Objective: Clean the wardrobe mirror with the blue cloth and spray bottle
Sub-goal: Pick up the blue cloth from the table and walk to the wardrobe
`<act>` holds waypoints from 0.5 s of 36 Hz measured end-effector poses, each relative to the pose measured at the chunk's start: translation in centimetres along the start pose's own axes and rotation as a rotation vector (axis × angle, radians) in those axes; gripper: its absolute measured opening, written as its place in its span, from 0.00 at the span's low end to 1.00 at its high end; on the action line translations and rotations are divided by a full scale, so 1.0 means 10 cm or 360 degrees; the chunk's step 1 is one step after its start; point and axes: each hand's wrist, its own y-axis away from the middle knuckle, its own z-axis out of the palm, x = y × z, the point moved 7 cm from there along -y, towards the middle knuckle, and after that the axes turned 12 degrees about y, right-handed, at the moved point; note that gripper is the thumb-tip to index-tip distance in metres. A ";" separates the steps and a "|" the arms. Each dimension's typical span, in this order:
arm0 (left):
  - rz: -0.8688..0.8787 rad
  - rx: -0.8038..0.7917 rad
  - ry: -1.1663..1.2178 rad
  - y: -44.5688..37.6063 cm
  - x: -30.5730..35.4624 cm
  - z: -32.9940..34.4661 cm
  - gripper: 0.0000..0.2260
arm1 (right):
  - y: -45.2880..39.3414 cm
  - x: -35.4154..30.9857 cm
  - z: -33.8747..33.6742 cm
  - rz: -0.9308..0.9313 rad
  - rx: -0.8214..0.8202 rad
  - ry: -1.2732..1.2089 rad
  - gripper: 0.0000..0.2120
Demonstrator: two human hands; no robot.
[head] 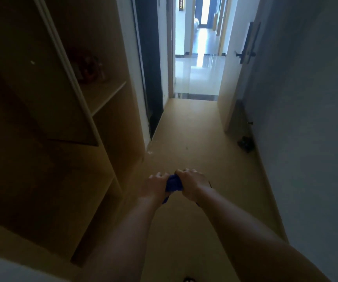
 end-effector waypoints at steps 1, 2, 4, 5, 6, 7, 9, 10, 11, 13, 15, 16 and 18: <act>-0.0021 0.0007 0.0003 -0.19 0.00 -0.05 0.17 | -0.19 0.08 -0.04 -0.0020 -0.0009 -0.0001 0.16; -0.0045 0.0012 0.0012 -0.37 -0.01 -0.11 0.17 | -0.37 0.16 -0.09 -0.0042 -0.0016 0.0000 0.16; -0.0091 0.0026 0.0021 -0.71 -0.03 -0.20 0.17 | -0.73 0.28 -0.19 -0.0091 -0.0020 0.0007 0.16; -0.0109 0.0037 0.0016 -0.86 -0.05 -0.25 0.16 | -0.90 0.33 -0.23 -0.0113 -0.0017 0.0013 0.16; -0.0125 0.0050 0.0011 -1.01 -0.08 -0.29 0.16 | -1.06 0.36 -0.27 -0.0134 -0.0010 0.0025 0.16; -0.0140 0.0065 0.0008 -1.14 -0.12 -0.33 0.16 | -1.21 0.39 -0.31 -0.0153 -0.0004 0.0045 0.16; -0.0176 0.0098 0.0007 -1.39 -0.21 -0.41 0.16 | -1.51 0.43 -0.35 -0.0182 0.0009 0.0082 0.16; -0.0194 0.0109 0.0001 -1.52 -0.25 -0.45 0.17 | -1.65 0.45 -0.37 -0.0193 0.0018 0.0091 0.17; -0.0209 0.0114 -0.0013 -1.64 -0.29 -0.48 0.17 | -1.80 0.47 -0.39 -0.0204 0.0028 0.0093 0.17; -0.0239 0.0123 -0.0030 -1.88 -0.39 -0.52 0.18 | -2.08 0.50 -0.41 -0.0229 0.0039 0.0089 0.16; -0.0263 0.0135 -0.0004 -2.11 -0.51 -0.55 0.18 | -2.36 0.52 -0.43 -0.0256 0.0043 0.0098 0.17; -0.0271 0.0143 0.0017 -2.22 -0.57 -0.57 0.18 | -2.50 0.52 -0.43 -0.0266 0.0044 0.0110 0.17; -0.0295 0.0162 0.0043 -2.46 -0.71 -0.61 0.18 | -2.79 0.52 -0.45 -0.0283 0.0053 0.0132 0.18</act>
